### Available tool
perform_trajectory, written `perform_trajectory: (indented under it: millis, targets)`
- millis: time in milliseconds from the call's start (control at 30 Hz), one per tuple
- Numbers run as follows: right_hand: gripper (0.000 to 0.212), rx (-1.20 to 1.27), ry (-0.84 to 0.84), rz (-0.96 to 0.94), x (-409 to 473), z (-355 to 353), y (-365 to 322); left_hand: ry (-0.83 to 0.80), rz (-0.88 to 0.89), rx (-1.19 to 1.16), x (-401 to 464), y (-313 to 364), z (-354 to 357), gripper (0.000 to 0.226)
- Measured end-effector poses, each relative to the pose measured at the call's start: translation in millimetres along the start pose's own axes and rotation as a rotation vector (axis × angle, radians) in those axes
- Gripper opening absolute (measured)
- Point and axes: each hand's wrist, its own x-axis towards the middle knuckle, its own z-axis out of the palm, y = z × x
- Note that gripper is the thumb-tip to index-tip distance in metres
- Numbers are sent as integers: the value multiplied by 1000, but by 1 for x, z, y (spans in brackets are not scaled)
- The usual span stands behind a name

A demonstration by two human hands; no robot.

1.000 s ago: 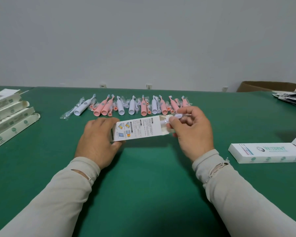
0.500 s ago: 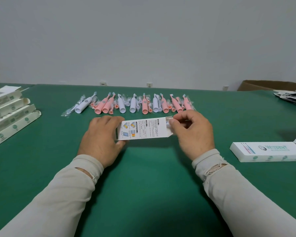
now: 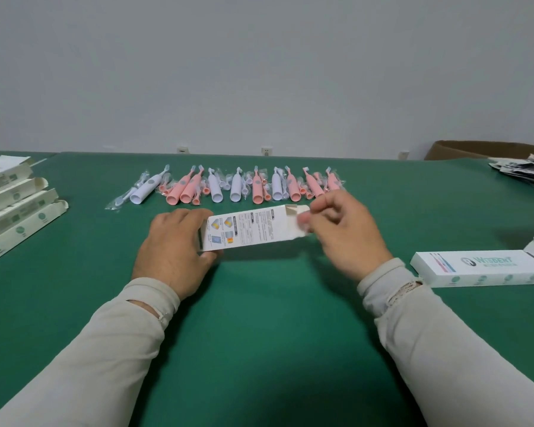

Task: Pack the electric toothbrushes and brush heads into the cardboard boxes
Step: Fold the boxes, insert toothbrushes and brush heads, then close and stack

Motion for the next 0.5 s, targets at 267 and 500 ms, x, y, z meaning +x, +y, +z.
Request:
perform_trajectory:
  millis: [267,500]
  targets:
    - [24,-1015,-201,315,13,-47,14,4,-59,15,2,-4,-2,52]
    - [10,-795,-177,203,12,-37,19,3,-77,4,1,-2,-3,53]
